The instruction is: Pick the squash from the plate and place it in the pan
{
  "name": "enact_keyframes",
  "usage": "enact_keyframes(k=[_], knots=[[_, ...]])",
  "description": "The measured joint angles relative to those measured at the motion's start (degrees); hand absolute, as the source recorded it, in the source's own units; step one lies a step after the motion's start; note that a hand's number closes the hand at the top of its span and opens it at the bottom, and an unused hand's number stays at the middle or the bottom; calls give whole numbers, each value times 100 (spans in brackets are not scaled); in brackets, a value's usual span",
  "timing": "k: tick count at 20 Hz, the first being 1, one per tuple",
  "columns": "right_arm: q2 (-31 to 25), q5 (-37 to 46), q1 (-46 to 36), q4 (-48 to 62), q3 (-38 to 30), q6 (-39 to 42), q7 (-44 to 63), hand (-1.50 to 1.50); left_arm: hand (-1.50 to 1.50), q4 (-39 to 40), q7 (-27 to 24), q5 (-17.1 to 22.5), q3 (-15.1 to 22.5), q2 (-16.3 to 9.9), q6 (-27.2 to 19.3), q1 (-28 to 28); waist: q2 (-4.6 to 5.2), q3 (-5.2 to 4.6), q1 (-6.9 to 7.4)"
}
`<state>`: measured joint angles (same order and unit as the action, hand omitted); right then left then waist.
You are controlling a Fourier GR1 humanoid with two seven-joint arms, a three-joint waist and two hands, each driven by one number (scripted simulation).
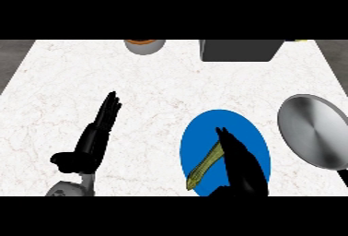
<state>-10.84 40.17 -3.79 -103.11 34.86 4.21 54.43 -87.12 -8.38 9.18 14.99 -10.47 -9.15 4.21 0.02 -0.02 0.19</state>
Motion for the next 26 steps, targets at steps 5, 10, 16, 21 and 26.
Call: enact_keyframes(k=[5,10,16,21,26], knots=[[133,134,139,293,-220,-57,-291,-150,0,-126,-1,-131,-99,66,142,-174,-3,1,-9],[476,388,159,579,-295,-275,-461,-150,0,-301,78,-327,-126,194,168,-301,-4,2,-11],[738,483,18,1172,-544,-333,-811,-150,0,-203,136,-421,-327,301,336,-177,-9,-4,-14],[867,488,-160,1659,-801,-353,-997,150,0,-195,153,-554,-346,418,362,-171,-42,-26,-12],[633,474,-323,1875,-785,-29,-1455,150,0,-244,122,-576,-366,415,418,-251,-96,-61,1]])
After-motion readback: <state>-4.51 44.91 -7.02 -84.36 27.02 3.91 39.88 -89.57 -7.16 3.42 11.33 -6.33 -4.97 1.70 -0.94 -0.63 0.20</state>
